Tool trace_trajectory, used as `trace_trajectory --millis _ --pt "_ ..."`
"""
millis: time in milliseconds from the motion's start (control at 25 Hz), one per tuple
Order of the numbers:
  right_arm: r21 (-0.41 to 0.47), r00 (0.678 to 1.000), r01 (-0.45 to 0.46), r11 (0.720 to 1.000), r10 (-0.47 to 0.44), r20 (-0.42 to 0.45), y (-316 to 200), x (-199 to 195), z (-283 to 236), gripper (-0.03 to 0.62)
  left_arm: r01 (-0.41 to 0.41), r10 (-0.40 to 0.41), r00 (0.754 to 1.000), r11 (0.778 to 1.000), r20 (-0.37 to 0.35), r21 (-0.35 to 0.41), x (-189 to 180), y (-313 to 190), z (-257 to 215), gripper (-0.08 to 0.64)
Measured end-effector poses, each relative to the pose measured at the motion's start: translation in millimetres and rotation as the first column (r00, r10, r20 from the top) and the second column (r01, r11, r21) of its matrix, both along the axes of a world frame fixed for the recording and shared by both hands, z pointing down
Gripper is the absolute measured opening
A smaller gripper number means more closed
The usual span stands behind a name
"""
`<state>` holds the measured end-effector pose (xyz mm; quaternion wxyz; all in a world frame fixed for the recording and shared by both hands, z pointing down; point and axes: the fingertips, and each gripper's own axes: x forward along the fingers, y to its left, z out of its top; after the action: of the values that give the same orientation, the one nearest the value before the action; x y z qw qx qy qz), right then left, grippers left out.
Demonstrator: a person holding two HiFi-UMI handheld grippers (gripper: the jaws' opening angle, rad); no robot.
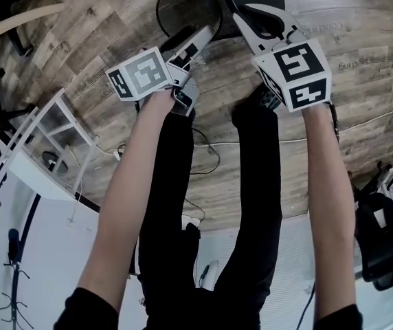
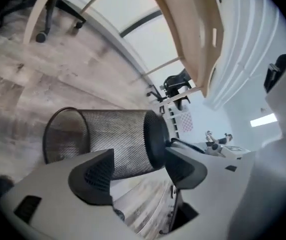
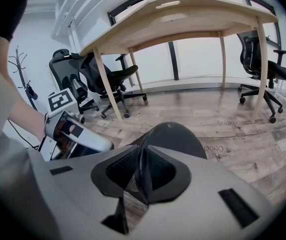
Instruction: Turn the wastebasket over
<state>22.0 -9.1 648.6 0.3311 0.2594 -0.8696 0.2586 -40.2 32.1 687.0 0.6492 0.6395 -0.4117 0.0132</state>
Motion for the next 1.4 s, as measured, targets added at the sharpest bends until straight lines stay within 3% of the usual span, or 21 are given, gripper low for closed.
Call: trace_trajectory --millis 120,240,520,680,960,1120,1240,1400 --pt "-0.008 1.0 0.001 1.0 -0.001 0.011 0 -3 -1 0.078 -0.149 0.147 0.989 0.984 0.034 0.095 21 -13 -12 0.333" --pt "-0.027 1.0 0.005 1.0 -0.004 0.029 2 -8 0 0.078 -0.277 0.263 0.956 0.954 0.128 0.113 33 -4 -7 0.344" --pt "-0.072 0.997 0.003 0.997 0.003 0.073 9 -18 1 0.078 -0.35 0.298 0.923 0.912 0.242 0.213 28 -3 -12 0.353" --pt "-0.104 0.995 -0.009 0.994 0.02 0.103 10 -24 0 0.078 -0.432 0.361 0.882 0.876 0.301 0.216 30 1 -7 0.354" --pt "-0.135 0.993 0.03 0.99 -0.014 0.119 19 -34 0 0.078 -0.527 0.376 0.808 0.805 0.454 0.272 26 -4 -12 0.354" --pt "-0.15 0.992 0.049 0.987 -0.03 0.126 24 -37 0 0.078 -0.514 0.367 0.816 0.813 0.447 0.273 23 -7 -12 0.354" --pt "-0.15 0.989 0.062 0.987 -0.041 0.139 24 -41 -4 0.078 -0.518 0.367 0.809 0.815 0.46 0.261 19 -10 -9 0.354" --pt "-0.105 0.989 0.026 0.994 -0.011 0.145 14 -38 -13 0.078 -0.5 0.357 0.819 0.828 0.449 0.253 14 -12 -7 0.354"
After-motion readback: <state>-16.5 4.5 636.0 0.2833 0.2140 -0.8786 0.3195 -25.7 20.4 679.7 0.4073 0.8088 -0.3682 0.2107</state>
